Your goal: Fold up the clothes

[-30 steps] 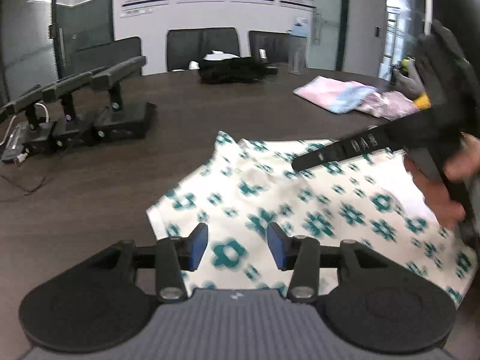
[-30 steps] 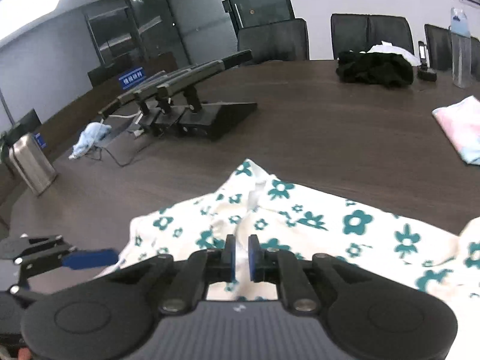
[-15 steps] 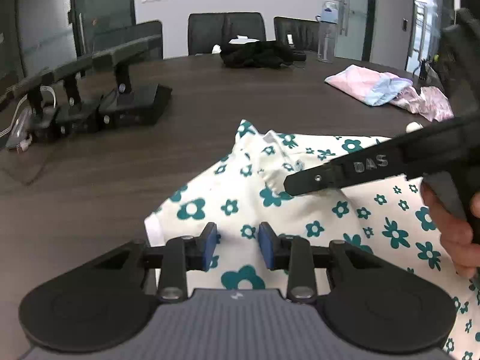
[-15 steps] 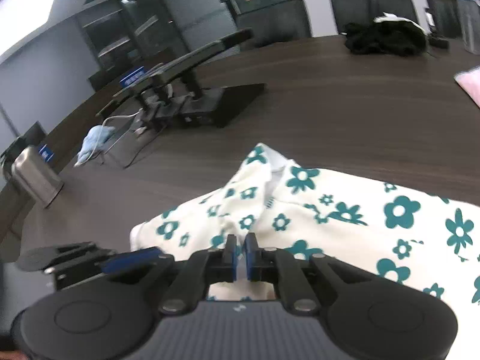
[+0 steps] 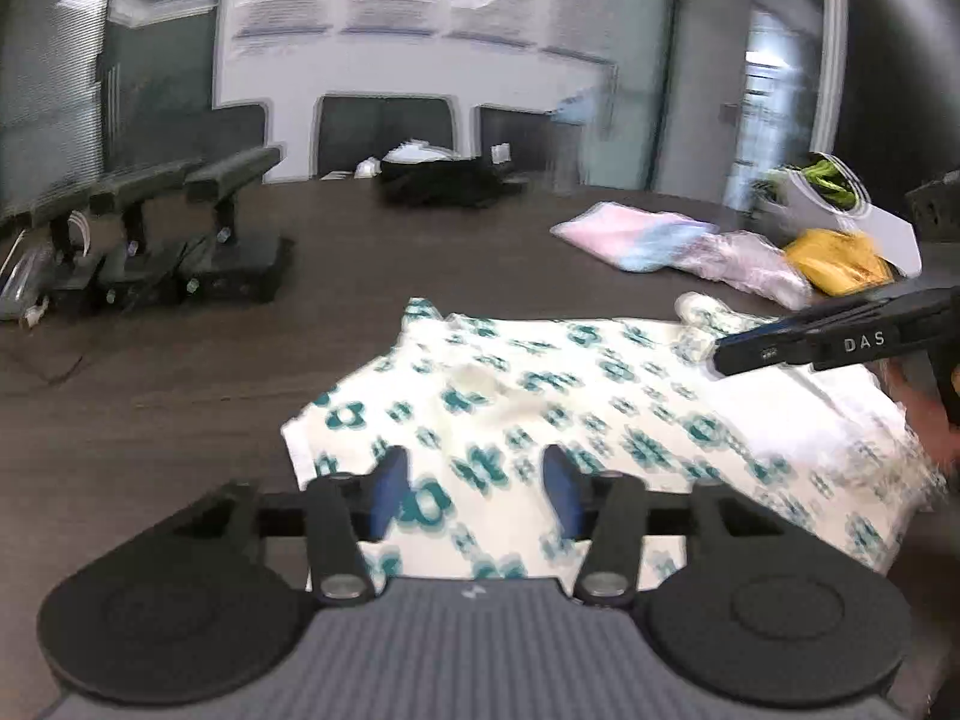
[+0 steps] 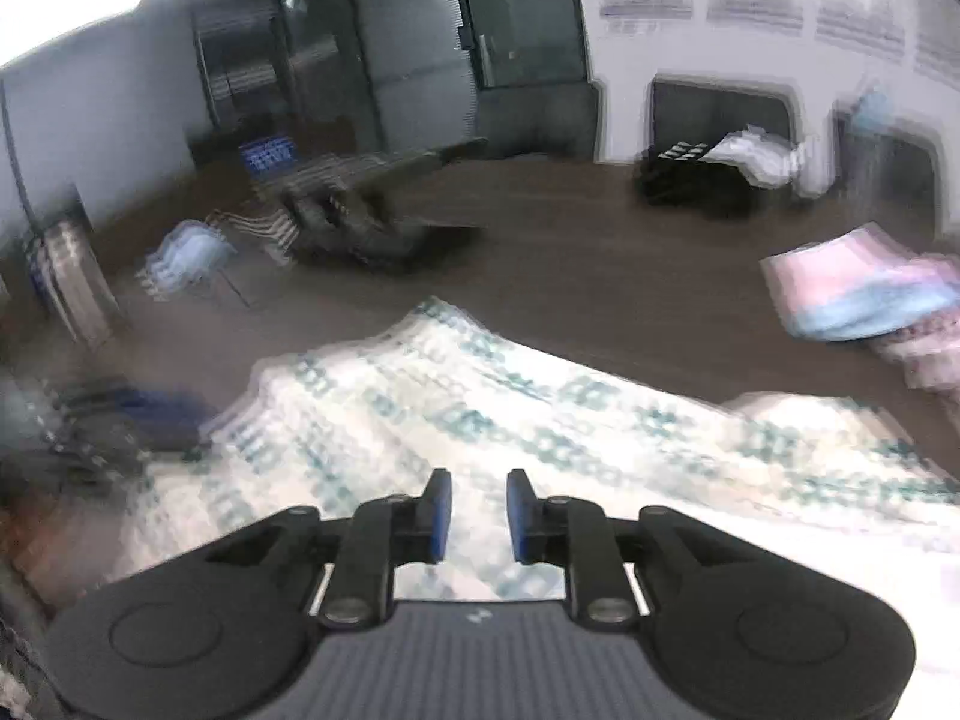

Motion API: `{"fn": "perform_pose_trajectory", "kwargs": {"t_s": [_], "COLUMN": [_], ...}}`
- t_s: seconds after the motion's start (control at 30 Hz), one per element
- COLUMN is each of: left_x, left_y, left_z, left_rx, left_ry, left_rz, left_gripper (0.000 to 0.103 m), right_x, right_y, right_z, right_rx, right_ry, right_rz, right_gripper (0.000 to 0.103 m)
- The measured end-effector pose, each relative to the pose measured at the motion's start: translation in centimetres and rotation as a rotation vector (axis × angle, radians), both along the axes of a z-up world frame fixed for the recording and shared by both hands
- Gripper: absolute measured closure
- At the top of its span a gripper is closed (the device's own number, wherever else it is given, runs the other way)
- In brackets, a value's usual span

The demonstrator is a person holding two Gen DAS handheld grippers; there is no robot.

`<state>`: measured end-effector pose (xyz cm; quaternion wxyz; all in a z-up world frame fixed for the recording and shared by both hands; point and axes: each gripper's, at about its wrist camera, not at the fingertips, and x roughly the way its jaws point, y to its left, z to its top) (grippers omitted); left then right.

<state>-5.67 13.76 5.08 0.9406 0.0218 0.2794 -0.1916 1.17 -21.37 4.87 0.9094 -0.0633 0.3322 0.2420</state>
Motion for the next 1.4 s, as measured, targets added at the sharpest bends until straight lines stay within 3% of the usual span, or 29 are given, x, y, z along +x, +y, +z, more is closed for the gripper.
{"fn": "perform_pose_trajectory", "kwargs": {"t_s": [0.03,0.13,0.3,0.4,0.43,0.5,0.57,0.77,0.8,0.83,0.87,0.9,0.97,1.0,1.1,1.23,1.33,1.4], "left_x": [-1.3,-3.5,-5.6,-7.5,-8.2,-8.8,-9.0,-9.6,-9.5,-9.4,-9.3,-9.1,-8.8,-8.7,-7.2,-1.1,5.2,8.4], "left_y": [0.1,-0.8,-2.4,-1.7,-1.7,-2.5,-3.4,-3.6,-3.5,-3.5,-3.5,-3.5,-3.4,-3.4,-2.9,-2.5,-3.5,-3.5], "left_z": [-0.4,-2.2,-3.1,-2.2,-2.1,-2.4,-3.0,-3.4,-3.4,-3.3,-3.3,-3.3,-3.1,-2.9,-1.0,1.8,1.4,0.3], "left_rx": [0.005,0.038,0.132,0.101,0.111,0.166,0.235,0.299,0.3,0.299,0.305,0.313,0.318,0.323,0.3,0.278,0.299,0.311], "left_ry": [0.008,0.071,0.055,0.031,0.018,-0.004,-0.006,-0.02,-0.016,-0.011,-0.014,-0.019,-0.025,-0.028,-0.033,-0.033,0.015,0.048], "left_rz": [-0.025,-0.066,-0.102,-0.161,-0.192,-0.219,-0.213,-0.27,-0.273,-0.276,-0.278,-0.281,-0.294,-0.301,-0.287,-0.274,-0.279,-0.169], "left_gripper": [0.05,0.077,0.077,0.069,0.061,0.057,0.058,0.06,0.064,0.077,0.083,0.083,0.096,0.097,0.098,0.098,0.097,0.097], "right_x": [-1.7,-6.0,-10.8,-12.7,-13.3,-13.9,-13.8,-14.3,-14.3,-14.3,-14.2,-14.2,-14.2,-14.2,-13.3,-9.1,-4.2,-2.4], "right_y": [-1.7,-6.0,-9.2,-10.8,-11.2,-11.5,-11.2,-11.7,-11.8,-11.9,-12.0,-12.0,-12.0,-11.9,-12.5,-13.6,-12.4,-11.4], "right_z": [-0.5,-2.5,-3.9,-3.1,-3.0,-3.3,-4.2,-4.5,-4.5,-4.4,-4.4,-4.3,-4.2,-4.0,-2.6,-0.1,-0.2,-0.8], "right_rx": [-0.054,-0.091,-0.032,0.008,0.017,-0.017,-0.081,-0.07,-0.068,-0.062,-0.056,-0.055,-0.058,-0.059,-0.036,0.004,-0.065,-0.142], "right_ry": [0.0,0.03,0.006,-0.03,-0.039,-0.04,-0.035,-0.056,-0.059,-0.059,-0.058,-0.056,-0.055,-0.056,-0.064,-0.082,-0.034,-0.026], "right_rz": [-0.022,-0.066,-0.086,-0.061,-0.031,0.018,0.024,0.051,0.049,0.046,0.046,0.05,0.061,0.066,0.079,0.053,-0.001,-0.031], "right_gripper": [0.086,0.09,0.091,0.067,0.059,0.059,0.062,0.079,0.08,0.086,0.093,0.093,0.099,0.099,0.099,0.099,0.093,0.09]}}
